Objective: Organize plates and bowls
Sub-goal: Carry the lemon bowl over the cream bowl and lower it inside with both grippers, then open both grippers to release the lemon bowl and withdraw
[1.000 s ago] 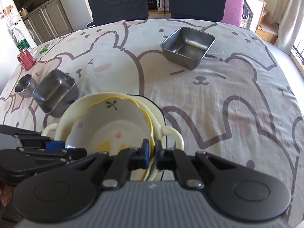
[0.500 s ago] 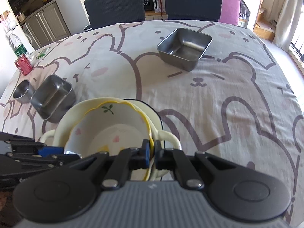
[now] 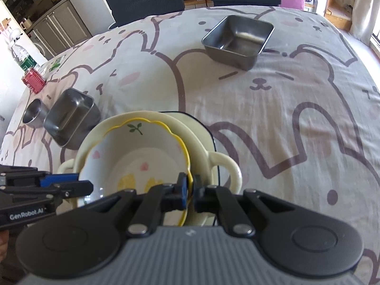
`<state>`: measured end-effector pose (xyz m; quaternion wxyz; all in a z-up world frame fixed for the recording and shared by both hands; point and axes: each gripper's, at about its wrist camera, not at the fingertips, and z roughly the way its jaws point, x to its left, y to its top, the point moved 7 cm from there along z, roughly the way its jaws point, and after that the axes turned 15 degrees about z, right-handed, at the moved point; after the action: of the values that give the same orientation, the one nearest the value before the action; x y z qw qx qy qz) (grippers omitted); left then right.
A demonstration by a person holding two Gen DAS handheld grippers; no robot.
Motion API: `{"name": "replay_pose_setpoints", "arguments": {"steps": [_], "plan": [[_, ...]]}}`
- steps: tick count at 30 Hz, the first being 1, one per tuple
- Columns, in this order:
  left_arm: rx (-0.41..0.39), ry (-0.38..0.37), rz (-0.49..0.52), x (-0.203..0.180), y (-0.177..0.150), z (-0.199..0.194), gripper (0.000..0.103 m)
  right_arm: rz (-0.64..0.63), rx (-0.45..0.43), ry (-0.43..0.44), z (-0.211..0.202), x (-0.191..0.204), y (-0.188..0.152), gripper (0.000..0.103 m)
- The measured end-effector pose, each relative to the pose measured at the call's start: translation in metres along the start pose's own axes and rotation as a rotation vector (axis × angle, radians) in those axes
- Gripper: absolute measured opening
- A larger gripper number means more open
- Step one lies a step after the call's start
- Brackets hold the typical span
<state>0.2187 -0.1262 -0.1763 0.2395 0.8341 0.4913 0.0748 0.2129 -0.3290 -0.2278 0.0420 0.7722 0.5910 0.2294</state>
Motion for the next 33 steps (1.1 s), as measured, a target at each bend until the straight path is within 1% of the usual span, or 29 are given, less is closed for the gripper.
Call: {"name": "replay_pose_setpoints", "arguments": {"steps": [6,18,20,22,27,29,31,32,33], "plan": [[-0.003,0.006,0.007,0.000,0.000,-0.001,0.020,-0.011,0.020,-0.021,0.007,0.003,-0.001,0.008],[-0.004,0.006,0.008,0.001,0.000,-0.002,0.020,-0.022,0.036,-0.022,0.013,0.003,-0.001,0.009],[-0.004,0.005,0.007,0.001,0.000,-0.002,0.023,-0.020,0.037,-0.019,0.013,0.002,0.000,0.010],[-0.004,0.002,0.006,0.001,0.000,-0.002,0.023,-0.024,0.038,-0.019,0.013,0.003,0.000,0.010],[0.004,-0.007,0.004,0.001,0.001,-0.003,0.024,-0.062,0.051,-0.028,0.014,0.006,-0.002,0.013],[0.004,-0.007,0.014,-0.001,0.001,-0.005,0.027,-0.072,0.053,-0.030,0.013,0.006,-0.003,0.014],[-0.006,-0.016,0.026,-0.005,0.001,-0.008,0.040,-0.082,0.040,-0.027,0.009,0.007,-0.003,0.024],[-0.011,-0.009,0.037,-0.007,0.001,-0.010,0.044,-0.085,0.031,-0.022,0.006,0.008,-0.003,0.027],[-0.015,0.001,0.051,-0.008,0.000,-0.013,0.044,-0.087,0.022,-0.017,0.003,0.009,-0.003,0.032]]}}
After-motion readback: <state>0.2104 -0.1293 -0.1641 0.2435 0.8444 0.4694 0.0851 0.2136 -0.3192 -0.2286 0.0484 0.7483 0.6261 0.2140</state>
